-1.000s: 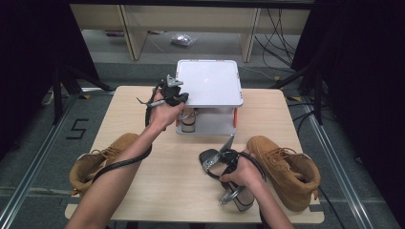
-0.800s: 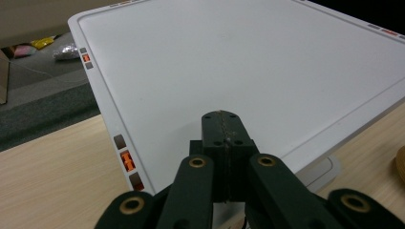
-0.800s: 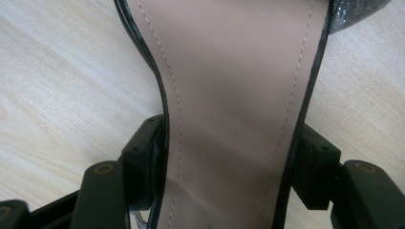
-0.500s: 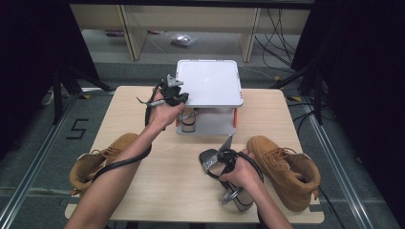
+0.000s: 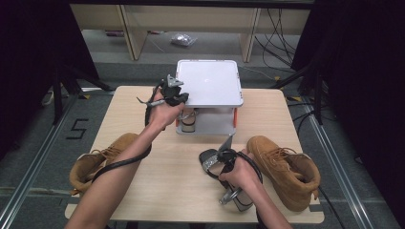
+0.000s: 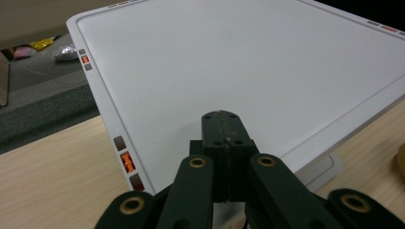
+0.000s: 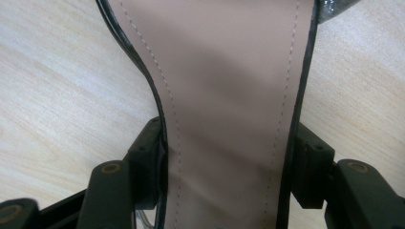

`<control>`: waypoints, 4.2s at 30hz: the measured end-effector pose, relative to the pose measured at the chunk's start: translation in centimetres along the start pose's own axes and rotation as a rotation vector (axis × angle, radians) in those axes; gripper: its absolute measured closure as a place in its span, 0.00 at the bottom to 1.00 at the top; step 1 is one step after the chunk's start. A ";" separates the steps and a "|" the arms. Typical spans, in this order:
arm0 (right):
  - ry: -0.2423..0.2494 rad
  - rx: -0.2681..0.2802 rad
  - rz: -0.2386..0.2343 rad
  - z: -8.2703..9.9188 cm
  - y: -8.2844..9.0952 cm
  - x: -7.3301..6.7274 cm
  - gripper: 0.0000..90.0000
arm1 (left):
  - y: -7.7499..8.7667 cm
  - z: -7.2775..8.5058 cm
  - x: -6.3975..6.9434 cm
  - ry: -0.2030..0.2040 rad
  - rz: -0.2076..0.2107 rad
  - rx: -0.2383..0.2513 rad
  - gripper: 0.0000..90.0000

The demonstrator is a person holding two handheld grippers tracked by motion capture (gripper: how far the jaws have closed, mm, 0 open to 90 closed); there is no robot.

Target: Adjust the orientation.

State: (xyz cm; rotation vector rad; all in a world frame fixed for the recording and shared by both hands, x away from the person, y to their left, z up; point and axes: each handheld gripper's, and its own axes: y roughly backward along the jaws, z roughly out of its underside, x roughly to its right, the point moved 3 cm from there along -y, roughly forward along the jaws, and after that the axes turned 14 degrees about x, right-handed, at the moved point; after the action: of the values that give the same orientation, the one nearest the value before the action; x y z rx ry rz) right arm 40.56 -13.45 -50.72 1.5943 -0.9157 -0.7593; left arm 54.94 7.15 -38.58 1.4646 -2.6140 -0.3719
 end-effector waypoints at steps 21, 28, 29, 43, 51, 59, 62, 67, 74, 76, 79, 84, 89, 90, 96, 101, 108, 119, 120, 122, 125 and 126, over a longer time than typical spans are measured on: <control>-0.132 0.128 0.013 -2.1 1.9 1.3 0.48 | 0.0 0.0 0.0 -0.005 0.001 -0.001 0.99; -0.187 0.178 0.023 -4.5 2.1 2.3 0.48 | 0.0 0.0 0.0 -0.007 0.004 -0.002 0.99; -0.192 0.178 0.026 -4.8 2.1 2.4 0.48 | 0.0 0.0 0.0 -0.007 0.004 -0.002 0.99; -0.285 0.191 0.067 -7.8 0.2 3.8 0.48 | 0.0 0.0 -0.1 -0.008 0.007 0.001 0.99; -0.334 0.191 0.103 -8.4 -0.5 3.9 0.47 | 0.0 0.0 -0.1 -0.016 0.009 -0.005 0.99; -0.378 0.189 0.081 -8.7 -0.9 3.9 0.47 | 0.1 0.0 -0.1 -0.025 0.010 -0.013 1.00; -0.374 0.185 0.108 -8.7 -0.8 3.9 0.47 | 0.1 0.0 -0.1 -0.027 0.012 -0.012 1.00; -0.310 0.265 0.093 -8.3 -0.3 4.2 0.42 | 0.1 0.0 -0.1 -0.031 0.011 -0.016 1.00; -0.320 0.324 0.059 -7.5 2.4 3.6 0.43 | 0.1 0.0 -0.1 -0.031 0.009 -0.016 1.00; -0.302 0.332 0.054 -7.1 3.2 3.5 0.47 | 0.1 0.0 -0.1 -0.031 0.012 -0.014 1.00; -0.299 0.343 0.050 -6.6 4.1 3.4 0.56 | 0.1 0.0 -0.1 -0.031 0.011 -0.014 1.00; -0.292 0.358 -0.001 -5.6 5.6 3.3 0.77 | 0.1 0.0 -0.1 -0.030 0.013 -0.014 1.00; -0.282 0.375 -0.001 -4.4 6.6 3.2 0.92 | 0.1 0.0 -0.1 -0.033 0.012 -0.013 1.00; -0.287 0.375 0.000 -4.3 6.8 3.1 0.94 | 0.1 0.0 -0.1 -0.033 0.012 -0.013 1.00; -0.274 0.388 -0.016 -3.3 7.3 2.8 0.98 | 0.1 0.0 -0.1 -0.033 0.012 -0.013 1.00; -0.242 0.420 0.007 -2.8 8.0 2.8 0.98 | 0.1 0.0 -0.1 -0.034 0.014 -0.016 1.00; -0.252 0.356 -0.021 -1.5 7.7 2.4 1.00 | 0.0 0.0 0.0 -0.020 0.008 -0.002 1.00; -0.221 0.284 -0.051 0.0 5.7 1.9 1.00 | 0.0 0.0 0.0 -0.022 0.007 -0.004 1.00; -0.230 0.270 -0.049 0.1 5.7 1.8 1.00 | 0.0 0.0 0.0 -0.023 0.007 -0.004 1.00; -0.221 0.256 -0.043 0.4 5.5 1.6 1.00 | 0.0 0.0 0.0 -0.023 0.008 -0.005 1.00; -0.225 0.250 -0.050 0.7 5.4 1.5 1.00 | 0.0 0.0 0.0 -0.024 0.008 -0.006 1.00; -0.225 0.247 -0.048 0.8 5.4 1.5 1.00 | 0.0 -0.1 0.0 -0.025 0.006 -0.008 1.00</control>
State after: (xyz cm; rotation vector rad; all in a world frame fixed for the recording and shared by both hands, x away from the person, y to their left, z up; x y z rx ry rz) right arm 39.72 -15.67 -45.56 1.7754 -1.1740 -0.9004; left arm 54.95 7.10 -38.53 1.4584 -2.6325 -0.4018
